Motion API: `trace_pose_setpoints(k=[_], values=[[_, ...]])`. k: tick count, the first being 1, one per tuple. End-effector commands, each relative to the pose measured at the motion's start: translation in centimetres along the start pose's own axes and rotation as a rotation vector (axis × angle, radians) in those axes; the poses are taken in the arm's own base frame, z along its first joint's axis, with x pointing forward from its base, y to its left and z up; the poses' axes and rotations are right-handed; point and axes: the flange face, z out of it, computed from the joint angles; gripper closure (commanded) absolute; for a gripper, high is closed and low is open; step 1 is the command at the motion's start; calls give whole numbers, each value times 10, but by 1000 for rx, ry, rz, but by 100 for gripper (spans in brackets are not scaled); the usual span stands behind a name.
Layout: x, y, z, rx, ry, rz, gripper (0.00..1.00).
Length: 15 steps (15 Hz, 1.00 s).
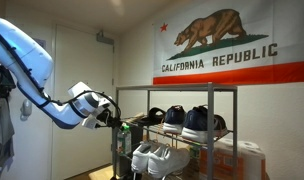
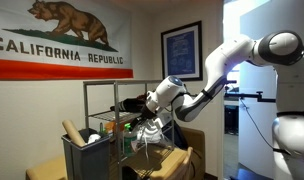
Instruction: Remove the bottle from the shoe rack and place it in the grey bin
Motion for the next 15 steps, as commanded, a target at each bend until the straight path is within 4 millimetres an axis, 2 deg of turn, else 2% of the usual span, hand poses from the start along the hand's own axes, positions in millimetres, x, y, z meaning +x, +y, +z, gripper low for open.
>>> trace_pose_setpoints(k=[1, 8, 9, 10, 14, 15], values=[[8, -1, 14, 2, 34, 2, 0], [14, -1, 37, -14, 78, 6, 0], [14, -2, 39, -16, 81, 3, 25], [15, -3, 41, -15, 87, 4, 26], [17, -4, 43, -19, 113, 6, 57], [17, -4, 43, -20, 118, 5, 60]])
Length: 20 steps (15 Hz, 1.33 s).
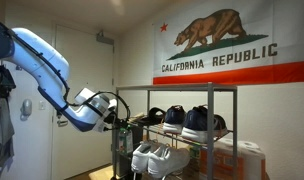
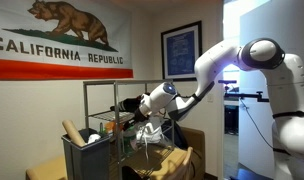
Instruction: Remove the bottle from the shoe rack and place it in the grey bin
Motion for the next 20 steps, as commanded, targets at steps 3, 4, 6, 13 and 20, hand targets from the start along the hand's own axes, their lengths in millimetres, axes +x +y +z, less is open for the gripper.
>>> trace_pose_setpoints(k=[3, 4, 6, 13, 20], values=[[-1, 0, 3, 0, 29, 4, 60], [-3, 0, 2, 1, 22, 3, 60], [-7, 2, 1, 2, 5, 3, 60], [-11, 11, -8, -14, -58, 34, 60], [-8, 14, -26, -2, -128, 55, 60]])
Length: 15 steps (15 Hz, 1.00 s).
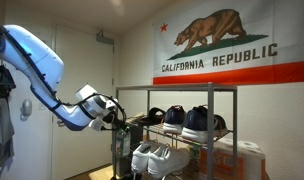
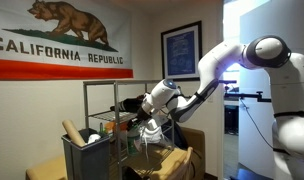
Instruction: Remove the bottle from the shoe rack and place it in the grey bin
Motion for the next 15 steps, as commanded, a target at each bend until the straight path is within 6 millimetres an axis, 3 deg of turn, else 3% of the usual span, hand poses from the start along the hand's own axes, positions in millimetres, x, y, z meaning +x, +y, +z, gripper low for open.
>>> trace_pose_setpoints(k=[1, 8, 15], values=[[-11, 0, -18, -8, -59, -17, 60], [-2, -19, -55, -9, -172, -89, 60], [12, -57, -109, -7, -237, -216, 60]])
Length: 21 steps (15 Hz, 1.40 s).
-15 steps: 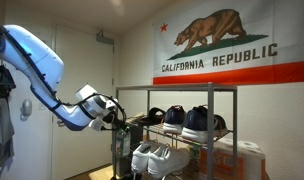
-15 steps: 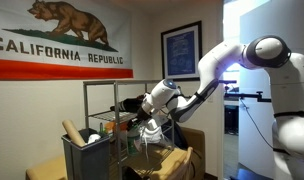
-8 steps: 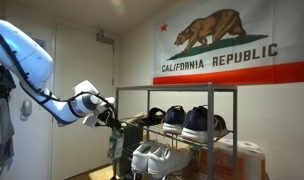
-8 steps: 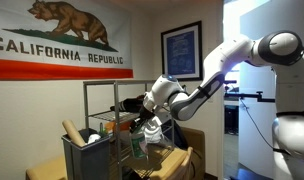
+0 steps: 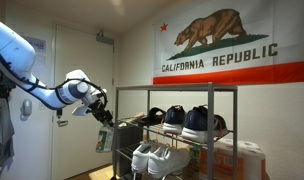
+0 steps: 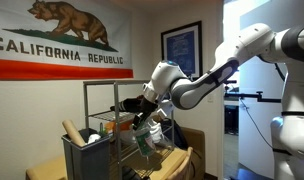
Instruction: Remove the bottle from the shoe rack and place it in the grey bin
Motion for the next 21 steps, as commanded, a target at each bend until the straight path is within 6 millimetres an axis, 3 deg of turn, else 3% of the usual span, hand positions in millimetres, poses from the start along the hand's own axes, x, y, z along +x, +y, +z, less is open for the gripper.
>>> trace_pose_setpoints(k=[1, 5, 9, 13, 21], values=[[1, -17, -36, -6, -29, -65, 60], [2, -47, -57, 37, -35, -119, 60], [5, -75, -65, 90, -25, -161, 60], [17, -93, -56, 123, -6, -194, 60], [70, -116, -23, 196, 100, -236, 60]])
